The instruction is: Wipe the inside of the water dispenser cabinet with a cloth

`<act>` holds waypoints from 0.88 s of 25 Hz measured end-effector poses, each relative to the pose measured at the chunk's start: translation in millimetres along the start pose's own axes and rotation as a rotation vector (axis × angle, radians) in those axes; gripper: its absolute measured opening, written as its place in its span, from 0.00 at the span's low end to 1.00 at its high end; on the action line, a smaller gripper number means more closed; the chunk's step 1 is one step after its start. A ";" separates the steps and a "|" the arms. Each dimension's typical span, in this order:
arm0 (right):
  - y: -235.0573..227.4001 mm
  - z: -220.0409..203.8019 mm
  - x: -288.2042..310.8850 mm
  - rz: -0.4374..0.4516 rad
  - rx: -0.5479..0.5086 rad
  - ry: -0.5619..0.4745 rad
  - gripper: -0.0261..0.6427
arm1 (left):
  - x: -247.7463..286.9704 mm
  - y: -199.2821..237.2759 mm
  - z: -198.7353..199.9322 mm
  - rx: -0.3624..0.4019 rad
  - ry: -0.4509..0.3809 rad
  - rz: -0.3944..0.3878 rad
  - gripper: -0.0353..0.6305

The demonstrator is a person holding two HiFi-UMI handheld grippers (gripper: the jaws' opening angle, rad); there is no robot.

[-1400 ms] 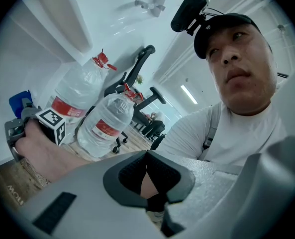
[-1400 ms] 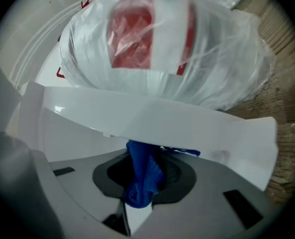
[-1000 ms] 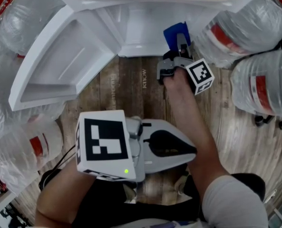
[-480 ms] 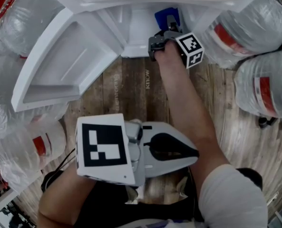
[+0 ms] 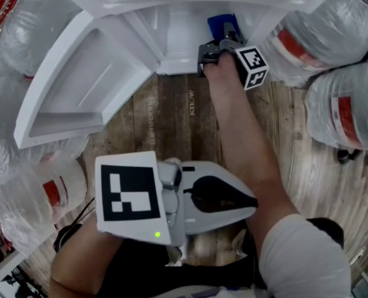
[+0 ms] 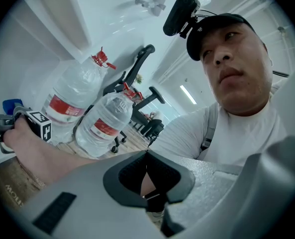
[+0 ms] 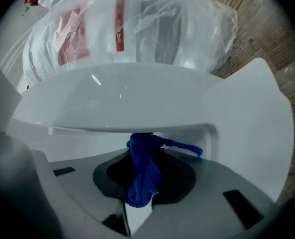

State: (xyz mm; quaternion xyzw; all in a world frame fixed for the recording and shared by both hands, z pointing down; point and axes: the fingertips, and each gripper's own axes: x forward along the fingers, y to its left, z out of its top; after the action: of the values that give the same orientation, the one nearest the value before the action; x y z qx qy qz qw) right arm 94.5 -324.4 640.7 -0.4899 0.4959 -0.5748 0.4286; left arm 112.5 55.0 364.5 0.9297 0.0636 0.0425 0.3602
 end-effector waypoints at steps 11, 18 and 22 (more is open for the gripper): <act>-13.2 6.1 -35.9 -0.021 -0.007 0.018 0.16 | 4.4 -0.2 4.5 0.009 -0.003 -0.008 0.06; -22.2 10.3 -53.6 -0.037 -0.031 0.044 0.16 | 16.0 1.7 6.3 0.017 0.010 -0.014 0.06; -27.3 10.6 -62.2 -0.044 -0.045 0.062 0.16 | 23.5 1.1 5.3 0.019 0.021 -0.025 0.06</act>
State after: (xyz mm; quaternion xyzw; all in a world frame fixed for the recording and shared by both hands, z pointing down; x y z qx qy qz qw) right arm 114.3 -261.2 659.4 -0.4921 0.5110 -0.5876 0.3892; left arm 136.5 54.1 362.1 0.9317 0.0794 0.0474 0.3512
